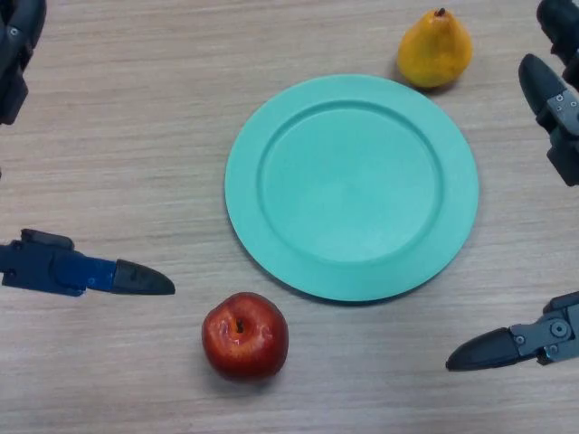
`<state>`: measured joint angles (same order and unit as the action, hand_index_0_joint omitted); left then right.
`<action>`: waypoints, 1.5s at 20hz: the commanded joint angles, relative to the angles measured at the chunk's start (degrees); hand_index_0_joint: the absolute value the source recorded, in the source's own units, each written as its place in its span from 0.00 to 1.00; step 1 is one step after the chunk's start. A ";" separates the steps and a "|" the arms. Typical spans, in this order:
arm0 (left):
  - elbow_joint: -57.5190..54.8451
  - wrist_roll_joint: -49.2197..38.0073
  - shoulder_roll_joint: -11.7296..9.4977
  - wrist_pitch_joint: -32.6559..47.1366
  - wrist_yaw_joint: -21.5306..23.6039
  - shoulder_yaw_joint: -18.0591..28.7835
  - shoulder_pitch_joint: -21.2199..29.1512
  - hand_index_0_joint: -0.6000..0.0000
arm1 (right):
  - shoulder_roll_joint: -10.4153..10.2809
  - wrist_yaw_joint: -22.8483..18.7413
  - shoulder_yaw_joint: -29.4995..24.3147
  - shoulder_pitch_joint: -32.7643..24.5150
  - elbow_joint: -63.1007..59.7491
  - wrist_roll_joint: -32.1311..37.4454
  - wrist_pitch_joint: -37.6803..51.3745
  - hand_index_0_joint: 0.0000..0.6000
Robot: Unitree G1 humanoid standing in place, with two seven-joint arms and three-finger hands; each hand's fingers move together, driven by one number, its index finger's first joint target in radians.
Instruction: Pick up the red apple and place it on the plate
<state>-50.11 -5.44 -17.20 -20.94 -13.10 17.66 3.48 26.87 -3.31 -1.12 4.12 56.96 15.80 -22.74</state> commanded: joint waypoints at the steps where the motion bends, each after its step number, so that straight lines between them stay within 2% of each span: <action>1: -2.10 0.16 -2.98 7.72 1.11 3.00 1.65 1.00 | 1.08 -0.11 -4.31 -1.10 3.04 -2.24 5.22 0.00; 4: -1.79 1.35 -2.06 9.32 1.37 2.32 0.52 1.00 | -0.49 1.57 -4.80 -0.59 3.04 -3.15 5.34 0.00; 7: -2.12 1.52 -0.73 11.07 1.36 2.03 -1.14 1.00 | 0.07 0.97 -5.67 -0.56 3.04 -2.24 5.57 0.00; 9: -2.58 2.64 0.24 12.65 0.84 1.26 -2.92 1.00 | -0.40 1.26 -5.84 -1.12 3.04 -2.36 4.84 0.00; 13: 2.66 3.87 5.41 22.51 0.38 -1.21 -11.91 1.00 | -2.35 2.75 -5.94 -3.07 3.04 -3.99 2.39 0.00; 16: 7.59 3.79 6.19 29.83 3.18 -5.64 -18.56 1.00 | -4.38 4.15 -4.44 -4.75 3.04 -7.34 0.69 0.00; 17: 10.77 5.49 6.25 34.99 4.95 -8.38 -21.02 1.00 | -5.16 4.82 -4.05 -5.63 3.04 -8.30 -0.51 0.00; 20: 17.54 8.74 6.30 41.50 7.02 -13.55 -25.29 1.00 | -6.29 6.00 -3.89 -7.53 3.04 -9.17 -2.95 0.00; 23: 22.89 10.83 6.31 44.28 10.84 -17.61 -26.40 1.00 | -6.71 6.71 -3.67 -9.15 3.04 -10.06 -4.78 0.00; 27: 28.50 12.87 6.31 43.42 19.71 -21.89 -22.94 1.00 | -6.93 5.57 -3.07 -9.52 3.04 -10.08 -5.15 0.00; 30: 34.33 15.61 6.22 44.94 21.56 -25.58 -20.97 1.00 | -6.49 5.28 -3.33 -9.66 3.04 -9.71 -5.08 0.00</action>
<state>-12.87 9.10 -10.16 15.02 6.31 -8.85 -17.51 19.50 3.50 -1.69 -4.13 56.97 8.16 -33.43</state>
